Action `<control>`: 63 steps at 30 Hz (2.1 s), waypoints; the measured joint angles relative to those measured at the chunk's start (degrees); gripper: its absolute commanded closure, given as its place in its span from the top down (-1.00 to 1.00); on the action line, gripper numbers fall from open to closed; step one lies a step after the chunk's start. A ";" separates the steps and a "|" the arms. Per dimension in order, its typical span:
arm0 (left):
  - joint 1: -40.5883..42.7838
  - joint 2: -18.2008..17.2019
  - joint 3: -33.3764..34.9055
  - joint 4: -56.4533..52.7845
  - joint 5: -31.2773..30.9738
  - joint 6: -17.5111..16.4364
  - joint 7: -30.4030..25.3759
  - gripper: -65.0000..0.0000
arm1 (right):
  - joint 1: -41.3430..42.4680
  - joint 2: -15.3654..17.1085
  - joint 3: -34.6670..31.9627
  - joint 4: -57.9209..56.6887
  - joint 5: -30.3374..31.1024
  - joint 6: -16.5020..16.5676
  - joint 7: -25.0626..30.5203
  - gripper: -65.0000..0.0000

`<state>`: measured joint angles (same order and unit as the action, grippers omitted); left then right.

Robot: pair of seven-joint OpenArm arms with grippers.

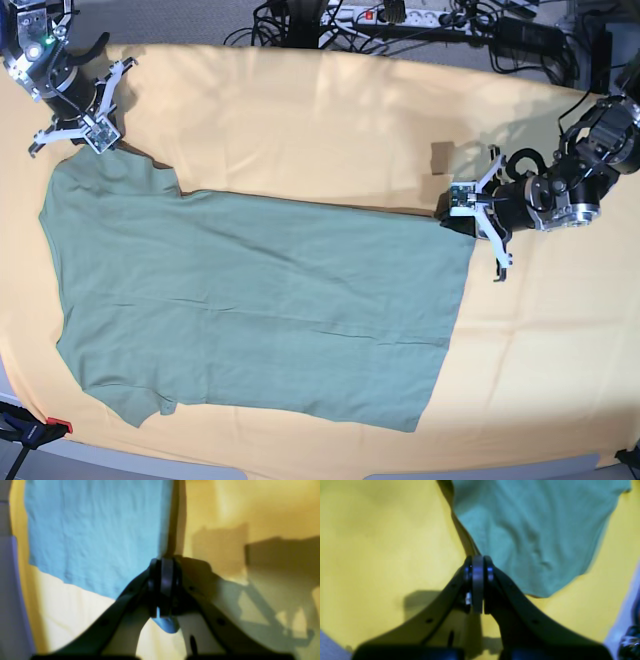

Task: Fold the T-shirt properly
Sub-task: 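Pull the grasped edge with both grippers, folding it over the shirt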

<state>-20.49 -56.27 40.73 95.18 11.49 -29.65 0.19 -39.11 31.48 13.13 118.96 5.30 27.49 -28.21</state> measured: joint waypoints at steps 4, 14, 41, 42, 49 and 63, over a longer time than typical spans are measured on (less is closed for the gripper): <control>-0.02 -2.32 -0.02 3.93 -0.26 1.09 0.94 -1.00 | -2.89 1.07 0.00 5.60 0.22 -1.79 -3.13 -1.00; 3.10 -8.55 -0.02 10.40 -3.10 -7.02 1.09 -1.00 | -9.86 1.36 0.13 11.34 0.33 -4.57 -10.43 -1.00; 14.73 -23.54 -0.20 25.86 -8.70 -10.29 0.96 -1.00 | -28.74 2.32 0.48 15.30 -8.72 -11.89 -8.74 -1.00; 14.40 -22.93 -0.20 25.81 -8.02 -10.43 0.96 -1.00 | -28.02 2.32 0.48 15.30 -8.85 -11.80 -7.93 -1.00; 14.27 -15.43 -0.20 25.81 -8.22 -6.47 2.91 -1.00 | -18.51 2.25 0.50 15.28 -4.61 -8.37 -2.38 -1.00; 13.81 -4.00 -0.61 18.27 2.03 12.61 14.38 -1.00 | 0.90 1.97 0.26 -0.59 0.96 -3.74 -1.11 -1.00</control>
<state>-6.68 -60.27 40.12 113.45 13.52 -17.04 14.57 -38.22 33.45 13.39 118.37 6.26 23.75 -29.32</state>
